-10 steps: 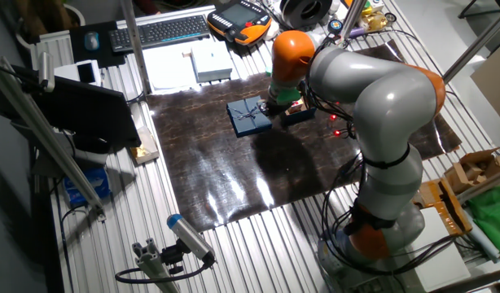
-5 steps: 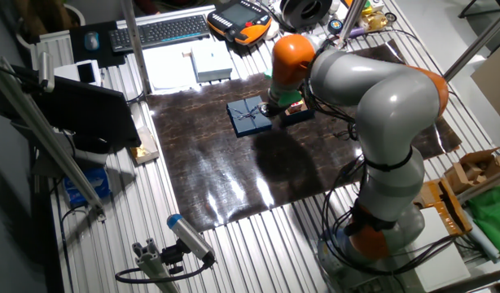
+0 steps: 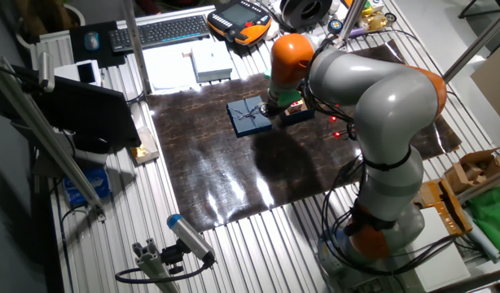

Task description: Cover the box

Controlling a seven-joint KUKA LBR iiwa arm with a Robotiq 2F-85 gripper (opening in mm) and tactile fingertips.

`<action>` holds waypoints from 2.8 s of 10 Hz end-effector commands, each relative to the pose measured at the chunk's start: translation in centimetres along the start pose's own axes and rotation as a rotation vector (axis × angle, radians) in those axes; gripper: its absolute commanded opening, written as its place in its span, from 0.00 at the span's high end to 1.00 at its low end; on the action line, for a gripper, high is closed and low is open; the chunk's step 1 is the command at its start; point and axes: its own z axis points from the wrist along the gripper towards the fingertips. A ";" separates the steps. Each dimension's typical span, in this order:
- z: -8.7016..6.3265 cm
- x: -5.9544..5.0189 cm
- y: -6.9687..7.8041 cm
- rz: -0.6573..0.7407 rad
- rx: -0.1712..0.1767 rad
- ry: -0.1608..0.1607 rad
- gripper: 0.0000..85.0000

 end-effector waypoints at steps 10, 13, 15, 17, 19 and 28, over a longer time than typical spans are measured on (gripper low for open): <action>-0.1 -3.2 4.4 0.037 0.011 0.000 0.99; 2.0 -4.5 4.4 0.030 0.003 -0.008 0.99; 3.7 -5.2 4.7 0.030 -0.001 -0.020 0.99; 4.5 -5.5 5.3 0.040 -0.005 -0.030 0.99; 4.8 -5.8 5.4 0.039 0.001 -0.026 0.99; 6.0 -6.7 5.7 0.095 0.009 -0.072 0.24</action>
